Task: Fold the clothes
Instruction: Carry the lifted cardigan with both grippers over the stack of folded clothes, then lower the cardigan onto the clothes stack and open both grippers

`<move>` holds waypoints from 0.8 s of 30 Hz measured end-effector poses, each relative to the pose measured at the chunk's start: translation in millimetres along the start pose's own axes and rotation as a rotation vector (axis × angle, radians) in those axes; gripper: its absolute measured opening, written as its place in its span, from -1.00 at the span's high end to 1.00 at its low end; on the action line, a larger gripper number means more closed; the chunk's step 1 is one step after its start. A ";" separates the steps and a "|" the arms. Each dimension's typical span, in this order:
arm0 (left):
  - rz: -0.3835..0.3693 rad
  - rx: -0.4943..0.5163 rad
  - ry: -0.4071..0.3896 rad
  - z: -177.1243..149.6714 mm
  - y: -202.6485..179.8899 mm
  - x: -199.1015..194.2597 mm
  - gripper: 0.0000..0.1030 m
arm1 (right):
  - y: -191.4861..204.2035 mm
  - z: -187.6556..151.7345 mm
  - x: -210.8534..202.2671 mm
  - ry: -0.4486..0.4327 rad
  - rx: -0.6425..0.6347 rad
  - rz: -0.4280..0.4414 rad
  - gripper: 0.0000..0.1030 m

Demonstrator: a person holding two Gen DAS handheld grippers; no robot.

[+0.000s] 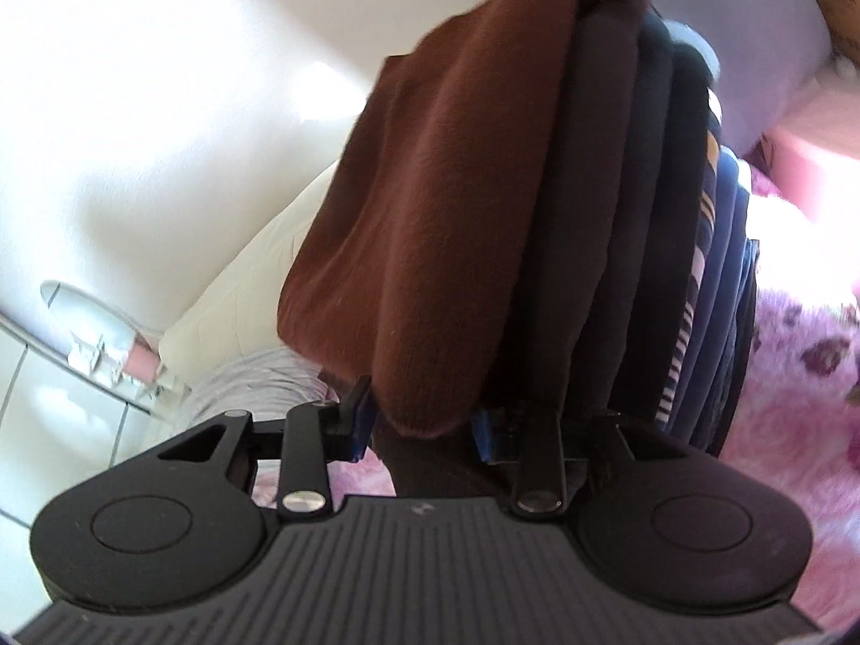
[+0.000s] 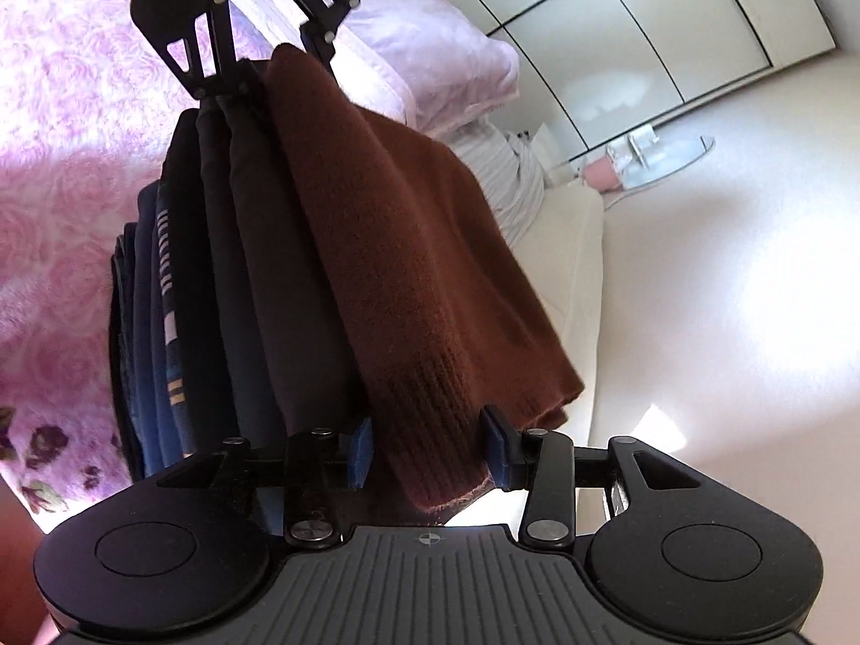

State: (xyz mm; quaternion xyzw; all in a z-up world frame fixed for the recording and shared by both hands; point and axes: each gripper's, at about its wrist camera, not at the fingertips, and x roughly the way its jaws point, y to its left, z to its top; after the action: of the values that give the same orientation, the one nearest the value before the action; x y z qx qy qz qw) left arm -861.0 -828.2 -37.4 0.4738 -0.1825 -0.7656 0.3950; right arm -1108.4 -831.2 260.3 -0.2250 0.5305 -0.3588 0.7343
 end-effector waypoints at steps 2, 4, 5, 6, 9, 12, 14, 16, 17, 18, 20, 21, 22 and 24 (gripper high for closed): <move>0.006 -0.024 -0.005 1.8 -0.9 -2.6 0.36 | 0.2 7.9 3.8 -0.005 0.010 0.003 0.20; 0.035 -0.003 -0.015 -13.6 -1.1 -8.4 0.36 | -3.6 8.9 8.0 -0.016 0.044 0.015 0.40; 0.054 0.028 -0.022 -14.4 -4.3 -9.0 0.36 | -7.6 9.1 13.3 -0.017 0.062 0.022 0.41; 0.074 0.064 -0.030 -12.9 -8.6 -9.0 0.36 | -9.8 10.3 17.5 -0.015 0.068 0.023 0.43; 0.080 0.103 -0.033 -5.5 -17.1 -18.4 0.48 | -9.7 12.1 21.5 -0.009 0.072 0.022 0.49; 0.065 0.060 -0.033 -6.8 -20.6 -35.1 0.54 | -6.3 16.2 11.8 -0.021 0.063 0.005 0.52; 0.056 0.041 -0.031 -10.5 -25.2 -40.2 0.54 | -5.2 19.4 -1.6 -0.049 0.076 0.000 0.52; 0.037 0.044 -0.011 -14.1 -32.2 -34.7 0.54 | 2.4 16.4 -0.3 -0.048 0.070 0.021 0.52; 0.030 0.053 -0.001 -15.5 -37.4 -29.9 0.54 | 7.3 14.5 2.4 -0.044 0.062 0.033 0.52; 0.035 0.056 0.004 -14.9 -39.5 -28.8 0.55 | 11.2 13.0 6.1 -0.038 0.053 0.034 0.52; 0.051 0.058 0.012 -12.7 -41.7 -28.7 0.53 | 16.1 12.2 12.2 -0.029 0.033 0.012 0.52; 0.054 0.045 0.012 -13.5 -41.0 -31.6 0.49 | 15.6 13.1 11.0 -0.033 0.033 -0.003 0.52; 0.052 0.029 0.010 -14.8 -38.0 -35.1 0.47 | 14.2 13.6 9.9 -0.037 0.041 -0.009 0.49; 0.047 -0.001 0.009 -17.2 -32.0 -40.4 0.46 | 14.4 12.8 10.6 -0.038 0.049 -0.016 0.42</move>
State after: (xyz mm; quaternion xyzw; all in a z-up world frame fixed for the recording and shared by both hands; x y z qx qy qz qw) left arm -850.2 -775.3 -43.2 0.4725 -0.1914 -0.7541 0.4140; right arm -1090.3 -830.7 247.8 -0.2182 0.5058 -0.3733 0.7465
